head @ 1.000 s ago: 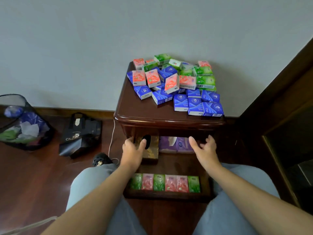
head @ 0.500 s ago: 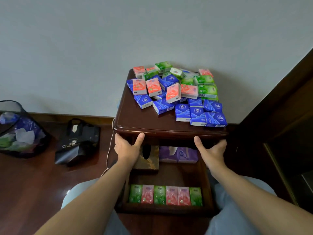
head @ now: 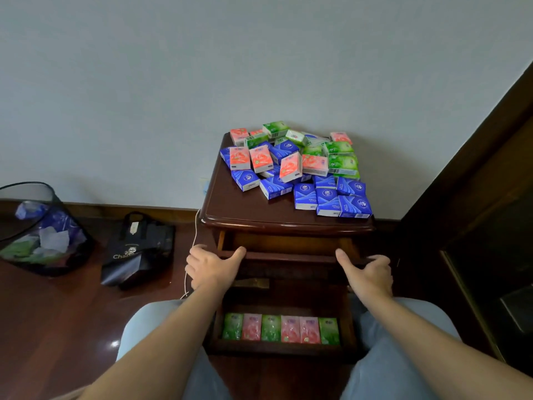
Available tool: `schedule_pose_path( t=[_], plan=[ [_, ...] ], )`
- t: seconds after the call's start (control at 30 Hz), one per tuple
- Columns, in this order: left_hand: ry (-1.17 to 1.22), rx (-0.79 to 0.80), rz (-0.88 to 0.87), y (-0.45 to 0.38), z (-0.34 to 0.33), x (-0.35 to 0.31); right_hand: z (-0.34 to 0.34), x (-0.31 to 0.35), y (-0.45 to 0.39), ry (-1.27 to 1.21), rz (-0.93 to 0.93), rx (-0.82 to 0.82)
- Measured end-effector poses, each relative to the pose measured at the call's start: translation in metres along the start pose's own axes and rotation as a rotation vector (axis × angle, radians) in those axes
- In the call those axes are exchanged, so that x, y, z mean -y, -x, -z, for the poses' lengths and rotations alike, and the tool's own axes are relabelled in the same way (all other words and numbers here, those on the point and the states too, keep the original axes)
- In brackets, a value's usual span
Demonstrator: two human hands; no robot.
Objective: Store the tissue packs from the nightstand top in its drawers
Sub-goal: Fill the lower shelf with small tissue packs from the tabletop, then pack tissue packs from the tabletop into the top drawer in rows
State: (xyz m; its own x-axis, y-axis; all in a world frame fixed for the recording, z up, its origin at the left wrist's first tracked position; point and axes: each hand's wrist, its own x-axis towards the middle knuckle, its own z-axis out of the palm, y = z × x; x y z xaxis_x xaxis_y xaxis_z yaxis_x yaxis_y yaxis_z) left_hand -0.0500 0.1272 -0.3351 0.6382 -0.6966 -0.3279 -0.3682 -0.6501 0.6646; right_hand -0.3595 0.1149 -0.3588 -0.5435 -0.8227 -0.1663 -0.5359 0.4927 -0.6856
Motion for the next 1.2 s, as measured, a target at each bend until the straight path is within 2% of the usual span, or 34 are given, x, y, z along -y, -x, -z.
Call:
schedule_pose_path(
  t=[0.07, 0.1, 0.17, 0.23, 0.27, 0.4, 0.53, 0.77, 1.0, 1.1, 1.2],
  plan=[
    [-0.176, -0.062, -0.085, 0.017, 0.003, -0.002, 0.009, 0.007, 0.015, 0.245, 0.25, -0.11],
    [-0.285, -0.075, -0.169, 0.025, 0.003, -0.003, 0.012, 0.013, 0.024, 0.322, 0.408, -0.105],
    [-0.499, 0.005, -0.371, 0.037, 0.003, -0.002, 0.014, 0.024, 0.044, 0.384, 0.6, 0.137],
    [-0.641, 0.205, -0.522, 0.046, 0.002, 0.002, 0.012, 0.029, 0.062, 0.546, 0.636, 0.424],
    [-0.688, 0.292, -0.56, 0.051, 0.003, 0.005, 0.011, 0.029, 0.07, 0.645, 0.644, 0.492],
    [-0.89, 0.45, -0.587, 0.07, 0.007, 0.022, 0.014, 0.026, 0.091, 0.763, 0.619, 0.568],
    [-0.845, 0.504, -0.477, 0.088, 0.019, 0.038, 0.02, 0.013, 0.11, 0.768, 0.593, 0.647],
    [-0.831, 0.483, -0.502, 0.112, 0.025, 0.056, 0.026, -0.003, 0.13, 0.762, 0.579, 0.675],
    [-0.746, 0.481, -0.551, 0.115, 0.03, 0.033, 0.033, 0.008, 0.13, 0.632, 0.519, 0.657],
    [-0.559, 0.423, -0.574, 0.11, 0.025, 0.008, 0.038, 0.028, 0.111, 0.529, 0.576, 0.476],
    [-0.475, 0.375, -0.66, 0.103, 0.018, -0.023, 0.044, 0.053, 0.079, 0.423, 0.641, 0.264]
  ],
)
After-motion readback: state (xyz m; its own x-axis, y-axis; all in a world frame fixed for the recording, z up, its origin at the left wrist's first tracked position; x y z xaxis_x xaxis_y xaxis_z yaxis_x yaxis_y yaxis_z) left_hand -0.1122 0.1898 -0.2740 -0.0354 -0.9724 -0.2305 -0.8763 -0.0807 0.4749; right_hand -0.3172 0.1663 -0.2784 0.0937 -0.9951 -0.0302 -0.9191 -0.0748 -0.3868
